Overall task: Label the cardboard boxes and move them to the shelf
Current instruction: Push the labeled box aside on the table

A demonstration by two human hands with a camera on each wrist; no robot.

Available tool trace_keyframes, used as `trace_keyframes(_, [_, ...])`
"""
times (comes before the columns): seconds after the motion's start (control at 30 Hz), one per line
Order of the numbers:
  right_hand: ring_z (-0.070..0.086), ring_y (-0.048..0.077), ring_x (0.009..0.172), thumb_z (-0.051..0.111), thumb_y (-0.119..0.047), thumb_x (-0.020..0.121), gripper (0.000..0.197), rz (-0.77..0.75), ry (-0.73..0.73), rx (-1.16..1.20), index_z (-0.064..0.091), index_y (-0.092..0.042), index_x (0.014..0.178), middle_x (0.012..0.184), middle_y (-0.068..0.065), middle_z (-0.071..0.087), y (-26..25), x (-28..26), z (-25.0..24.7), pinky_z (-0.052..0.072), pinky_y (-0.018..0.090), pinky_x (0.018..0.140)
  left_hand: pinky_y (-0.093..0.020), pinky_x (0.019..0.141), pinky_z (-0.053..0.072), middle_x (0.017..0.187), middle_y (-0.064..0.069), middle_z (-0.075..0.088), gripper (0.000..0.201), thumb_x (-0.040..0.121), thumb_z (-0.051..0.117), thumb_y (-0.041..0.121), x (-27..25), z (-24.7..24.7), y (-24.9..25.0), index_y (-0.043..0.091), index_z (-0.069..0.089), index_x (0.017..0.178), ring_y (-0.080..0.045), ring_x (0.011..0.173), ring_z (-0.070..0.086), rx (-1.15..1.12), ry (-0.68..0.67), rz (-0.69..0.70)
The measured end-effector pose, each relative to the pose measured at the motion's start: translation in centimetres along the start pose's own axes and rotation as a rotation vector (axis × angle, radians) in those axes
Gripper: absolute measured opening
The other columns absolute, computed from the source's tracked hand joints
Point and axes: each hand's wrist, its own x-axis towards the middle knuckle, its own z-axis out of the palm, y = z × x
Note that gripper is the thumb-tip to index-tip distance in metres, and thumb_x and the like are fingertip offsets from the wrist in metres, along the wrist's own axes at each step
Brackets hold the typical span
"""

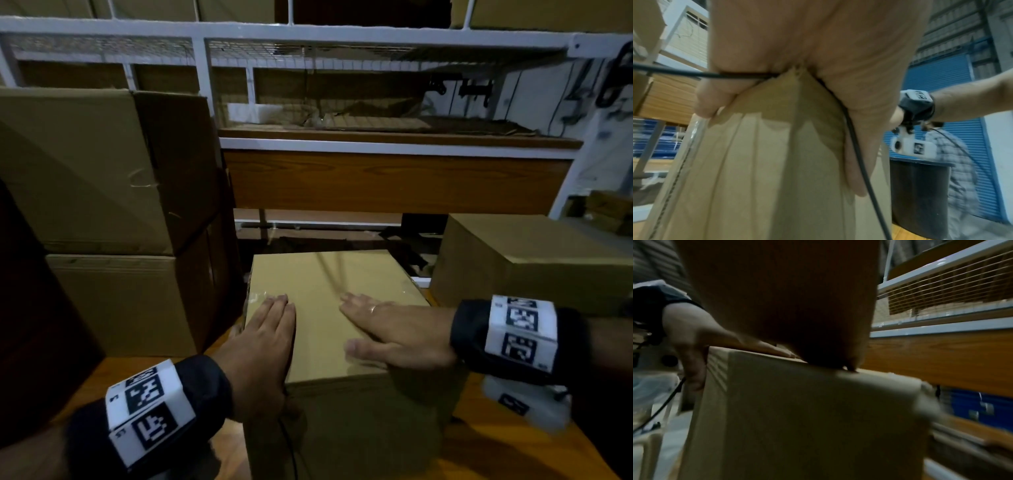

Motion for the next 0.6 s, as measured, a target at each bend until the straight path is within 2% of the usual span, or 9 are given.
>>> trace_keyframes(0.13, [-0.007, 0.011, 0.147, 0.019, -0.077, 0.076, 0.101, 0.02, -0.005, 0.045, -0.008, -0.018, 0.153, 0.16, -0.001, -0.015, -0.1, -1.1, 0.1, 0.004, 0.029, 0.12, -0.047, 0.117, 0.004, 0.154, 0.0, -0.03, 0.116, 0.083, 0.069, 0.041, 0.3, -0.1, 0.1, 0.013, -0.024, 0.147, -0.019, 0.143, -0.023, 0.026, 0.01, -0.006])
trace_keyframes(0.2, [-0.007, 0.008, 0.146, 0.03, -0.077, 0.08, 0.1, -0.017, 0.012, 0.048, -0.009, -0.021, 0.153, 0.16, -0.005, -0.015, -0.3, -1.6, 0.6, 0.001, 0.023, 0.116, -0.048, 0.118, 0.006, 0.155, 0.0, -0.029, 0.115, 0.083, 0.069, 0.039, 0.5, -0.1, 0.0, 0.013, -0.023, 0.147, -0.019, 0.144, -0.022, 0.05, 0.015, -0.004])
trace_keyframes(0.3, [-0.009, 0.012, 0.147, 0.046, -0.068, 0.086, 0.099, -0.022, 0.118, -0.047, -0.01, -0.02, 0.153, 0.16, -0.001, -0.015, 0.3, -1.8, 1.9, -0.002, 0.022, 0.111, -0.049, 0.119, 0.009, 0.156, 0.001, -0.026, 0.116, 0.082, 0.07, 0.041, 0.8, -0.3, 0.0, 0.015, -0.021, 0.148, -0.019, 0.145, -0.019, 0.08, 0.024, 0.003])
trace_keyframes(0.43, [-0.01, 0.015, 0.147, 0.045, -0.064, 0.088, 0.097, 0.028, 0.179, -0.056, -0.011, -0.016, 0.152, 0.16, 0.003, -0.016, 0.6, -2.0, 2.8, -0.005, 0.022, 0.107, -0.051, 0.116, 0.013, 0.155, 0.005, -0.027, 0.111, 0.084, 0.068, 0.036, 0.2, -0.3, 0.1, 0.02, -0.021, 0.148, -0.017, 0.144, -0.02, 0.036, 0.023, -0.004])
trace_keyframes(0.6, [-0.009, 0.018, 0.147, 0.044, -0.064, 0.089, 0.096, 0.055, 0.205, -0.05, -0.01, -0.014, 0.152, 0.16, 0.006, -0.013, 1.3, -2.0, 3.1, 0.0, 0.029, 0.116, -0.045, 0.119, 0.013, 0.156, 0.0, -0.025, 0.111, 0.084, 0.067, 0.035, 0.0, 0.2, 0.1, 0.018, -0.022, 0.148, -0.018, 0.145, -0.017, 0.048, 0.071, 0.007])
